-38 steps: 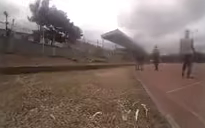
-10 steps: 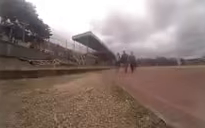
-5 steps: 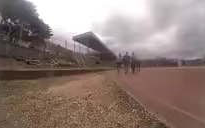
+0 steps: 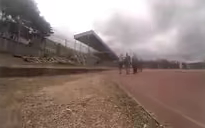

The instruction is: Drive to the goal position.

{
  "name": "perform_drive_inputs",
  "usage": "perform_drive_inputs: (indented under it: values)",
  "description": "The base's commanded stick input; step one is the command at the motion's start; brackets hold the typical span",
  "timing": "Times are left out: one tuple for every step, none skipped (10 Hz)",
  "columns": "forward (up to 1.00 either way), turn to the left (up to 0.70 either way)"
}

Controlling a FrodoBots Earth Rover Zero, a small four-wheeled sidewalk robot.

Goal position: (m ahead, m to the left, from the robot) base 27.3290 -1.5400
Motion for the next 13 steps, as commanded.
perform_drive_inputs:
  values:
    - [0.70,-0.27]
    - [0.70,-0.27]
    - [0.70,-0.27]
    - [0.70,-0.27]
    - [0.70,-0.27]
    - [0.70,-0.27]
    - [0.70,-0.27]
    - [0.70,-0.27]
    - [0.70,-0.27]
    - [0.70,-0.27]
    - [0.70,-0.27]
    - [0.70,-0.27]
    - [0.70,-0.27]
